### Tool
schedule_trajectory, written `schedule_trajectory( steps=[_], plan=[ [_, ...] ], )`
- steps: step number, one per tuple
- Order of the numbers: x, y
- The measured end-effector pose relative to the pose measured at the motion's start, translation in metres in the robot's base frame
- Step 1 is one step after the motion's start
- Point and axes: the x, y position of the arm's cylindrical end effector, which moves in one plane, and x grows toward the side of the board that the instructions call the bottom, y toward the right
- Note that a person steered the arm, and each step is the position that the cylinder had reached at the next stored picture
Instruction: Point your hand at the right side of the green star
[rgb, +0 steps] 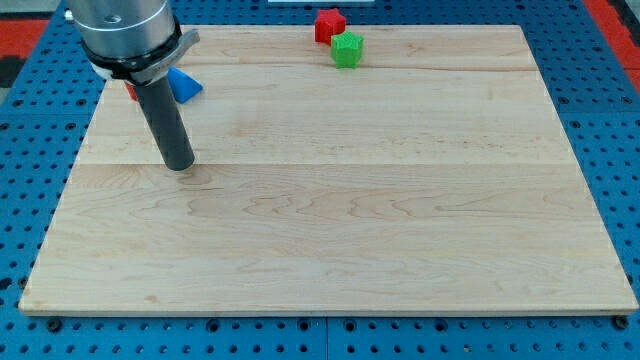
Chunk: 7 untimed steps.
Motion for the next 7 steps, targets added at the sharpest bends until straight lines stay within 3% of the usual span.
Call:
schedule_trajectory(
  steps=[2,3,4,5,7],
  plan=[
    [0.009,0.025],
    [0.053,0.028],
    [0.075,-0.022],
    [0.059,-0.133],
    [0.022,-0.143]
  ],
)
